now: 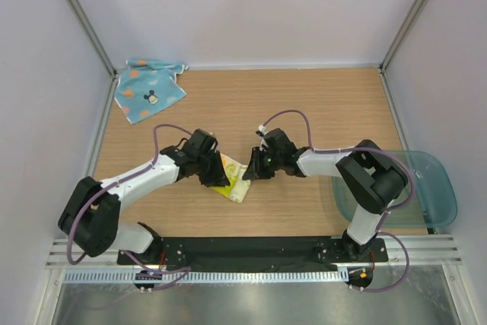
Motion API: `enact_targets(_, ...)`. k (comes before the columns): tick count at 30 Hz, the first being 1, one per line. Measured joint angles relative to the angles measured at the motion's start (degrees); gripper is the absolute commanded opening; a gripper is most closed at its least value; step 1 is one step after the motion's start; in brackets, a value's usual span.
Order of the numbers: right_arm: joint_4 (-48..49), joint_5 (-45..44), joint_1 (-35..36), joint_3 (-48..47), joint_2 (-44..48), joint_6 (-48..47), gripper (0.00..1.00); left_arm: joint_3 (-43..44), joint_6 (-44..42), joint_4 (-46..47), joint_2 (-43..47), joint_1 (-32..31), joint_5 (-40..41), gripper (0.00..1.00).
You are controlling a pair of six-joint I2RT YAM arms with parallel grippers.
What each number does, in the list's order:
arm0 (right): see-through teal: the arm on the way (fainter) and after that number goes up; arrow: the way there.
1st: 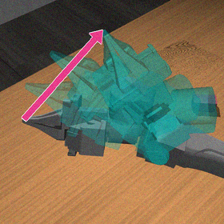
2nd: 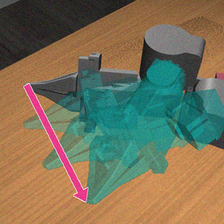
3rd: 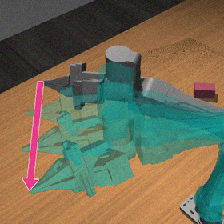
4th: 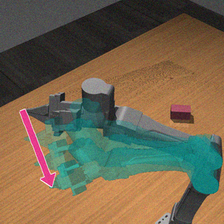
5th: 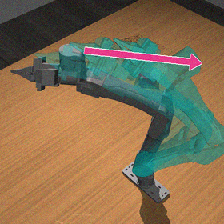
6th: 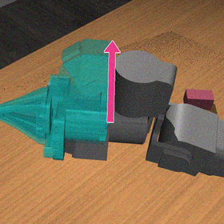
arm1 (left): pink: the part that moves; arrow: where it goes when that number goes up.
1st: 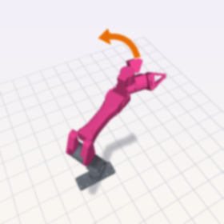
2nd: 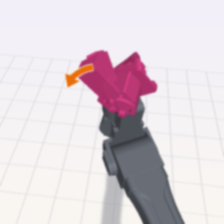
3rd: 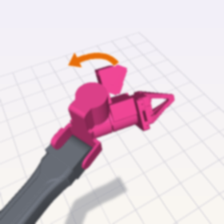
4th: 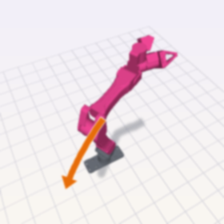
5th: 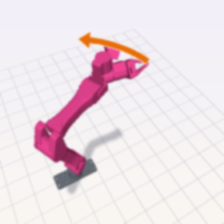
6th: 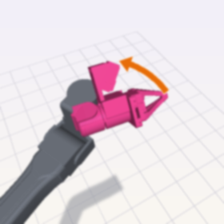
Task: Roll the towels
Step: Roll the towel
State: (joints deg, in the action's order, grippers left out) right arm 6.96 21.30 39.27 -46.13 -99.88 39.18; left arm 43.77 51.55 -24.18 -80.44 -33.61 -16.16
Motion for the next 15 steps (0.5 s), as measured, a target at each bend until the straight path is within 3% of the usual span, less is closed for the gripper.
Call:
enact_targets(7,-1.7,0.0,0.0,-1.6,-0.8,0.3,0.1,8.7,-4.7,-6.6,4.3,-14.9,16.8,0.26)
enact_targets(15,-2.5,0.0,0.0,-2.2,-1.1,0.5,0.1,12.6,-7.0,-8.2,-4.7,-25.6,26.5,0.32)
